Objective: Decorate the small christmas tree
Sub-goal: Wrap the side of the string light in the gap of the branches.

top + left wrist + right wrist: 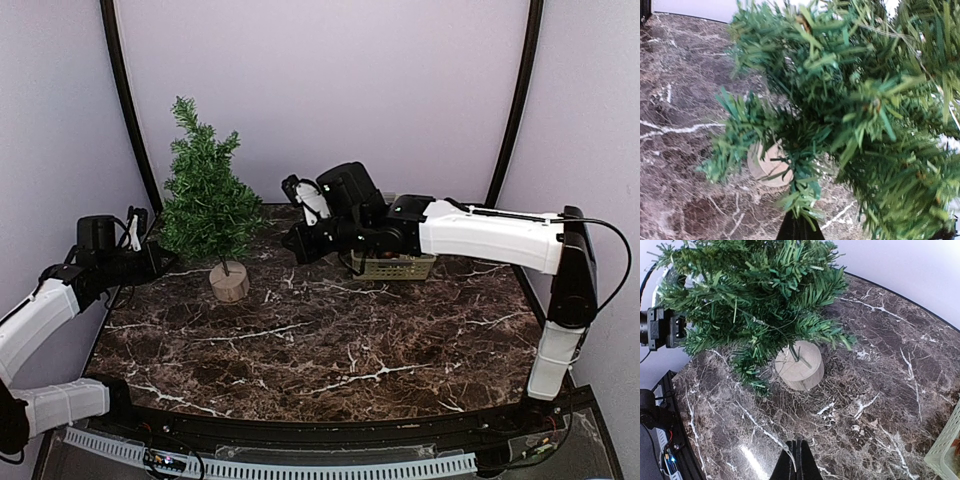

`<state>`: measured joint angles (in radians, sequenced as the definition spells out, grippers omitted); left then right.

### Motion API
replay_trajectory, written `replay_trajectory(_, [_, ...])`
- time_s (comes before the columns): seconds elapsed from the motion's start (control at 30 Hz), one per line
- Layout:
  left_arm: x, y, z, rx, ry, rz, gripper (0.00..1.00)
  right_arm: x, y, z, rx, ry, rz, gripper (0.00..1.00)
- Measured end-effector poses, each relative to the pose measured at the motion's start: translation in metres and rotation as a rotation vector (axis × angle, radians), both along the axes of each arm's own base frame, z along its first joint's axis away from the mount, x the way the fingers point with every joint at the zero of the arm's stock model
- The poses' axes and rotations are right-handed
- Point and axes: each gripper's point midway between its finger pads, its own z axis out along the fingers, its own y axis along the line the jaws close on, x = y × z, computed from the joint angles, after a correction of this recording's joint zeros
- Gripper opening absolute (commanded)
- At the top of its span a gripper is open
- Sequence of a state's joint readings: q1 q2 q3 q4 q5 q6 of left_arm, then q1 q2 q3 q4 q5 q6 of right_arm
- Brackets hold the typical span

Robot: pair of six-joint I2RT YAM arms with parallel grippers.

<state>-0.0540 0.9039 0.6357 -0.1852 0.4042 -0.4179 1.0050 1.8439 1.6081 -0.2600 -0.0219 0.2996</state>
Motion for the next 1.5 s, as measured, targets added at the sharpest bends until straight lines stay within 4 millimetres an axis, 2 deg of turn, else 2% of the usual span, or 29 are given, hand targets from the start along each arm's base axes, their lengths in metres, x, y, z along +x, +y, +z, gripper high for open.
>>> replay_trajectory(0.13, [0.013,0.01,0.002,0.039,-0.001,0.027,0.0,-0.018,0.006,-0.007,-0.031,0.016,0.035,0.0])
replay_trajectory(0.33, [0.04,0.031,-0.005,0.073,0.019,0.066,0.02,-0.058,0.025,-0.008,-0.024,0.039,0.118,0.0])
replay_trajectory(0.37, [0.045,0.033,-0.005,0.078,0.019,0.067,0.04,-0.065,0.029,-0.008,-0.02,0.046,0.132,0.0])
replay_trajectory(0.43, [0.053,0.036,-0.003,0.088,0.014,0.067,0.16,-0.072,0.032,-0.006,-0.014,0.052,0.143,0.0])
replay_trajectory(0.47, [0.055,0.037,-0.001,0.096,0.007,0.064,0.26,-0.075,0.035,-0.003,-0.008,0.052,0.145,0.0])
replay_trajectory(0.5, [0.058,0.038,0.003,0.101,-0.001,0.067,0.32,-0.075,0.036,-0.001,-0.004,0.05,0.142,0.0])
replay_trajectory(0.53, [0.06,0.039,0.007,0.109,-0.012,0.066,0.42,-0.073,0.036,0.003,0.001,0.042,0.131,0.0])
replay_trajectory(0.63, [0.059,0.043,0.016,0.131,-0.034,0.082,0.6,-0.062,0.033,0.013,0.005,0.016,0.09,0.0])
replay_trajectory(0.77, [0.041,0.048,0.034,0.157,-0.064,0.114,0.64,-0.043,0.026,0.029,0.012,-0.016,0.034,0.0])
replay_trajectory(0.9, [0.017,0.045,0.052,0.142,-0.093,0.113,0.65,-0.019,0.014,0.04,0.013,-0.042,-0.015,0.0])
replay_trajectory(1.13, [-0.018,0.013,0.071,0.035,-0.108,0.003,0.74,0.023,0.012,0.068,0.034,-0.116,-0.062,0.0])
replay_trajectory(1.3, [-0.031,-0.003,0.065,-0.008,-0.075,-0.053,0.76,0.031,0.022,0.089,0.053,-0.177,-0.043,0.0])
replay_trajectory(1.5, [-0.036,-0.003,0.034,-0.035,0.016,-0.038,0.78,0.042,0.036,0.108,0.106,-0.22,-0.027,0.0])
